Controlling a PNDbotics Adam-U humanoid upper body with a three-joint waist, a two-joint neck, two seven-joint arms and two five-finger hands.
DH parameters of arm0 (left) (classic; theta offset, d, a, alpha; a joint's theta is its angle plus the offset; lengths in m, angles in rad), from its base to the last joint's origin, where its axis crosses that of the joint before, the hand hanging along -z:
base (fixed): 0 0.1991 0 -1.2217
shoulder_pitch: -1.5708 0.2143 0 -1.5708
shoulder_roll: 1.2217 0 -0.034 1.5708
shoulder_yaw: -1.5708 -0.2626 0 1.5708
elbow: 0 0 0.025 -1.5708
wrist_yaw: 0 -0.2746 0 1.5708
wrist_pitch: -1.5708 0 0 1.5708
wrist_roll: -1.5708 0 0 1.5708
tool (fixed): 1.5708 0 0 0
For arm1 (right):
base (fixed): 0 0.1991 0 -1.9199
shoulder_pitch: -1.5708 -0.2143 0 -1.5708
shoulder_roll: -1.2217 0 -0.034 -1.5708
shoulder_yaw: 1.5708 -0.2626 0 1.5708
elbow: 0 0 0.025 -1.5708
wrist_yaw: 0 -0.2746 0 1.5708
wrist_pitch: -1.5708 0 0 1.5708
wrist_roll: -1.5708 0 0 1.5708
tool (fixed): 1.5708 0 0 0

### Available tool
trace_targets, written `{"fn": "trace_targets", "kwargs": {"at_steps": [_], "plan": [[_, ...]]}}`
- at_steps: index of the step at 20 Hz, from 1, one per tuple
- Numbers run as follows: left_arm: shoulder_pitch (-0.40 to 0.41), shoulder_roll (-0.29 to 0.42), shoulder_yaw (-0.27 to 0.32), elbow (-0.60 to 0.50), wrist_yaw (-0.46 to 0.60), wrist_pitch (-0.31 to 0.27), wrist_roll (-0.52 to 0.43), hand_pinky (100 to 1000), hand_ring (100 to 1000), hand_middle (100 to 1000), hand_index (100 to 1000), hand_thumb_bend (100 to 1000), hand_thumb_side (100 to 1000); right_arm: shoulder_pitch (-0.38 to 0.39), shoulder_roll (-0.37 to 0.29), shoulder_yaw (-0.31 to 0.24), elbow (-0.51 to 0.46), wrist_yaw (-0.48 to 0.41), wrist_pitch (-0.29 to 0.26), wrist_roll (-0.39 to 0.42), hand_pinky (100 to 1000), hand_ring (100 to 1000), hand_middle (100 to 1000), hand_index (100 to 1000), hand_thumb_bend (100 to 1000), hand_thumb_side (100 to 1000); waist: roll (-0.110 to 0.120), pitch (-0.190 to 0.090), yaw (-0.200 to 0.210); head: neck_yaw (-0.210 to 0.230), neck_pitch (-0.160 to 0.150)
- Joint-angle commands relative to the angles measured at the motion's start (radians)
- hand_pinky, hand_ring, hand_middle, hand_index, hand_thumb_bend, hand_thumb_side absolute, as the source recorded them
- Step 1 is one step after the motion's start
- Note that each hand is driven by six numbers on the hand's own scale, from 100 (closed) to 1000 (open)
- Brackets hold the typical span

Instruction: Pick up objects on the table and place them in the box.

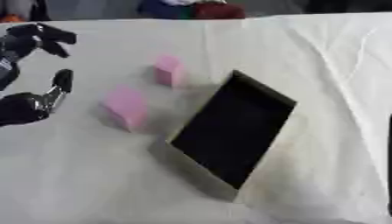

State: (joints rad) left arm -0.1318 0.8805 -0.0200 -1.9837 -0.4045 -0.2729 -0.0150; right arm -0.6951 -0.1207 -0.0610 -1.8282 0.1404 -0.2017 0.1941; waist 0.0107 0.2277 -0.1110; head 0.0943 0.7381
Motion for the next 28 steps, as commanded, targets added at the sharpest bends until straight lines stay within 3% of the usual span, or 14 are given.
{"fn": "trace_targets", "kwargs": {"at_steps": [1,4,6,11,13,16,17,19,28], "plan": [[-0.008,0.056,0.000,-0.016,-0.012,-0.001,-0.037,689,700,763,910,100,640,-0.019,-0.016,0.001,-0.008,0.000,-0.001,0.004,854,828,603,793,100,1000,0.004,-0.013,-0.002,-0.001,-0.004],[-0.014,0.071,-0.009,-0.016,-0.011,0.004,-0.075,703,719,771,925,100,639,-0.018,-0.016,0.002,-0.008,-0.001,-0.001,0.005,854,829,602,794,100,1000,0.005,-0.012,-0.003,-0.003,-0.003],[-0.023,0.083,-0.017,-0.016,-0.017,0.011,-0.110,724,743,785,943,100,687,-0.019,-0.016,0.002,-0.008,-0.001,-0.001,0.006,854,829,602,794,100,1000,0.006,-0.012,-0.005,-0.003,-0.004],[-0.052,0.110,-0.036,-0.016,-0.055,0.023,-0.209,752,774,803,948,109,624,-0.019,-0.016,0.003,-0.007,-0.003,0.000,0.009,854,829,602,794,100,1000,0.008,-0.010,-0.009,-0.003,-0.007],[-0.063,0.117,-0.039,-0.016,-0.074,0.035,-0.235,767,791,818,944,188,575,-0.019,-0.016,0.003,-0.007,-0.004,0.000,0.010,854,829,602,794,100,1000,0.009,-0.009,-0.011,-0.003,-0.008],[-0.077,0.132,-0.051,-0.016,-0.111,0.046,-0.265,784,808,834,945,271,619,-0.020,-0.017,0.004,-0.007,-0.005,0.001,0.010,855,829,602,794,100,1000,0.010,-0.007,-0.014,-0.005,-0.009],[-0.083,0.137,-0.057,-0.016,-0.123,0.046,-0.276,802,822,847,943,356,676,-0.021,-0.017,0.004,-0.007,-0.006,0.001,0.011,855,829,602,794,100,1000,0.011,-0.006,-0.015,-0.005,-0.009],[-0.096,0.145,-0.071,-0.016,-0.144,0.034,-0.301,808,826,841,939,410,718,-0.022,-0.017,0.005,-0.006,-0.007,0.001,0.012,855,829,601,794,100,1000,0.012,-0.005,-0.017,-0.005,-0.009],[-0.173,0.168,-0.130,-0.016,-0.160,0.005,-0.433,825,855,849,947,382,648,-0.025,-0.011,0.010,-0.005,-0.008,-0.001,0.018,855,829,601,794,100,1000,0.012,-0.004,-0.023,-0.003,-0.010]]}}
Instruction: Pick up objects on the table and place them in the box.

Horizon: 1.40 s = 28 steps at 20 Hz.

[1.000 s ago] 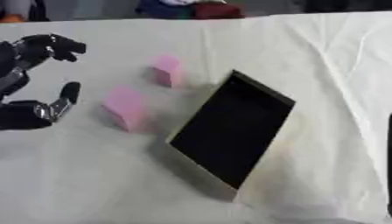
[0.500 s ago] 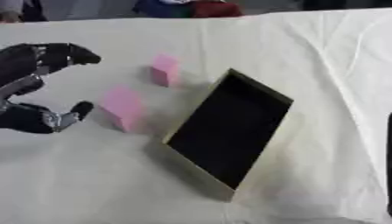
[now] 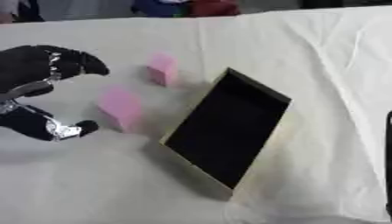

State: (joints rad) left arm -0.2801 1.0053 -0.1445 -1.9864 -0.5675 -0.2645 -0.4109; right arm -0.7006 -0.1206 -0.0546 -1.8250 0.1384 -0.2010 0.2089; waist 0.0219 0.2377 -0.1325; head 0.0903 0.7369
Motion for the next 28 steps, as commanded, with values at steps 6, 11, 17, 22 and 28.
{"fn": "trace_targets", "kwargs": {"at_steps": [6,11,17,22,28], "plan": [[-0.104,0.051,-0.041,0.014,0.025,-0.038,-0.153,837,869,851,951,411,667,-0.025,-0.010,0.007,-0.006,-0.007,-0.003,0.006,855,829,601,794,100,1000,0.003,-0.011,-0.006,-0.013,-0.006],[-0.158,0.065,-0.061,0.048,0.030,-0.085,-0.225,848,882,863,957,411,599,-0.027,-0.010,0.008,-0.005,-0.008,-0.003,0.009,855,829,600,794,100,1000,0.007,-0.008,-0.010,-0.024,-0.007],[-0.185,0.084,-0.069,0.102,0.004,-0.106,-0.245,850,885,867,957,375,324,-0.025,-0.012,0.008,-0.008,-0.010,-0.001,0.008,856,828,599,793,100,1000,0.012,-0.007,-0.012,-0.025,-0.004],[-0.185,0.096,-0.091,0.145,-0.021,-0.118,-0.244,849,888,866,959,398,389,-0.023,-0.010,0.008,-0.009,-0.011,0.000,0.007,855,827,598,793,100,1000,0.014,-0.009,-0.015,-0.024,0.002],[-0.188,0.097,-0.100,0.165,-0.035,-0.130,-0.239,849,888,866,959,398,389,-0.023,-0.010,0.008,-0.011,-0.011,0.001,0.006,855,827,598,793,100,1000,0.015,-0.009,-0.015,-0.024,0.002]]}}
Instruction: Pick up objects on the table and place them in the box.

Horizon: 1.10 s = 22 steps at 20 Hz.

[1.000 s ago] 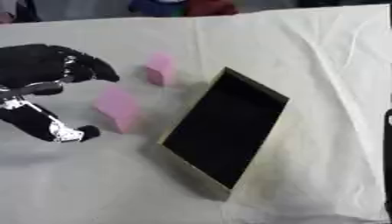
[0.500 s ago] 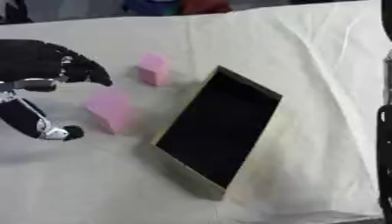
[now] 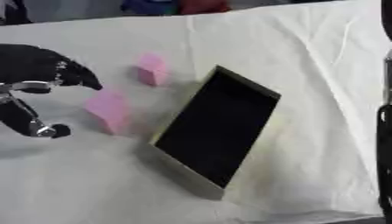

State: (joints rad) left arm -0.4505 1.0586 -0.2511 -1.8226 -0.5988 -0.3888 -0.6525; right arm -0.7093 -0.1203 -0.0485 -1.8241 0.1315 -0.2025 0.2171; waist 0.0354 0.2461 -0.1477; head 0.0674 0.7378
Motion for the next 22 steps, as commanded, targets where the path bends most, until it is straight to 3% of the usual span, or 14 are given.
{"fn": "trace_targets", "kwargs": {"at_steps": [1,3,4,11,22], "plan": [[-0.017,0.044,0.007,0.001,-0.005,-0.007,0.003,849,888,866,959,398,389,-0.014,-0.010,0.002,-0.012,-0.004,0.003,-0.002,855,827,598,793,100,1000,0.001,-0.017,0.000,-0.001,0.001],[-0.017,0.044,0.006,0.002,-0.006,-0.008,0.004,849,888,866,959,398,389,-0.014,-0.010,0.002,-0.012,-0.004,0.003,-0.002,855,827,598,793,100,1000,0.001,-0.017,0.000,-0.001,0.001],[-0.018,0.044,0.001,0.008,-0.009,-0.008,0.001,848,891,872,965,370,258,-0.013,-0.009,0.002,-0.012,-0.005,0.003,-0.003,855,825,596,792,100,1000,0.002,-0.016,-0.003,0.001,0.001],[-0.052,0.016,-0.041,0.071,-0.045,-0.020,-0.014,844,885,867,962,387,238,-0.011,-0.009,-0.001,-0.017,-0.011,0.009,-0.008,856,826,594,791,100,1000,0.004,-0.008,-0.011,0.003,0.001],[-0.099,-0.032,-0.058,0.120,-0.046,-0.009,0.014,833,875,865,960,306,217,-0.014,-0.013,-0.004,-0.017,-0.016,0.013,-0.006,857,827,593,792,100,1000,0.006,0.004,-0.017,0.001,-0.008]]}}
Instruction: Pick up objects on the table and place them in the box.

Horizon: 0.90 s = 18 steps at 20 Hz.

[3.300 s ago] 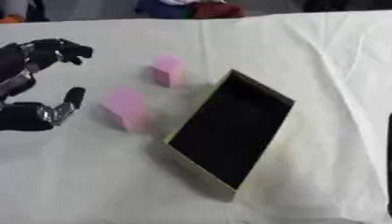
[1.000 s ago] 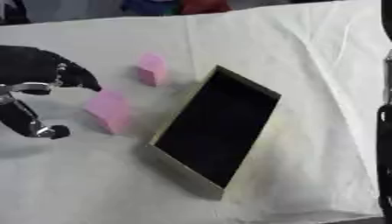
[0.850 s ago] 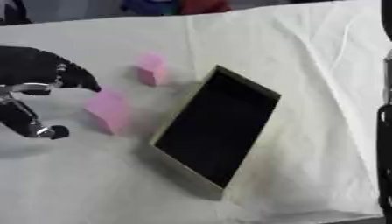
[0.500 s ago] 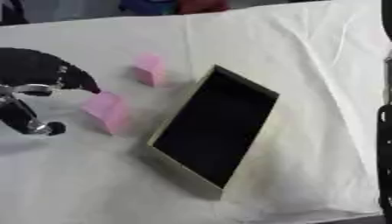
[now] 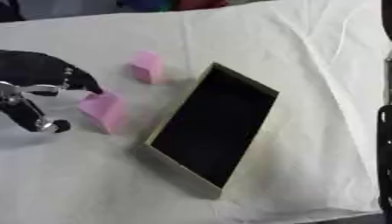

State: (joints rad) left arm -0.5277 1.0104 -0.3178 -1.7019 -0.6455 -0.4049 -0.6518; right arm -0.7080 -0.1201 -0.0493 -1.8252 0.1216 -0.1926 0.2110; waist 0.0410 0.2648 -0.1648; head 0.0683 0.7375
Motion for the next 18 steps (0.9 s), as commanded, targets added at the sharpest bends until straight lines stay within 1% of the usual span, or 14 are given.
{"fn": "trace_targets", "kwargs": {"at_steps": [1,4,8,13,18], "plan": [[-0.027,0.011,0.009,0.002,0.000,0.013,0.018,834,875,863,959,306,219,-0.015,-0.014,-0.004,-0.016,-0.007,0.004,0.000,857,827,593,792,100,1000,0.001,-0.014,-0.001,0.001,-0.009],[-0.042,-0.003,0.004,0.011,0.004,0.021,0.020,832,867,849,952,288,249,-0.015,-0.015,-0.005,-0.016,-0.007,0.005,0.001,858,828,593,792,100,1000,0.003,-0.012,-0.003,0.000,-0.012],[-0.057,-0.019,-0.009,0.028,0.037,0.030,-0.007,824,858,835,942,251,291,-0.015,-0.015,-0.006,-0.017,-0.010,0.006,0.001,858,828,593,792,100,1000,0.004,-0.009,-0.007,0.000,-0.014],[-0.067,-0.025,-0.013,0.041,0.066,0.031,-0.050,822,858,841,936,242,300,-0.014,-0.016,-0.006,-0.018,-0.012,0.008,0.001,859,829,593,792,100,1000,0.006,-0.007,-0.008,0.000,-0.015],[-0.081,-0.039,-0.026,0.065,0.062,0.016,-0.080,822,862,846,936,243,292,-0.014,-0.015,-0.007,-0.019,-0.013,0.010,-0.001,859,829,592,792,100,1000,0.006,-0.006,-0.012,0.001,-0.016]]}}
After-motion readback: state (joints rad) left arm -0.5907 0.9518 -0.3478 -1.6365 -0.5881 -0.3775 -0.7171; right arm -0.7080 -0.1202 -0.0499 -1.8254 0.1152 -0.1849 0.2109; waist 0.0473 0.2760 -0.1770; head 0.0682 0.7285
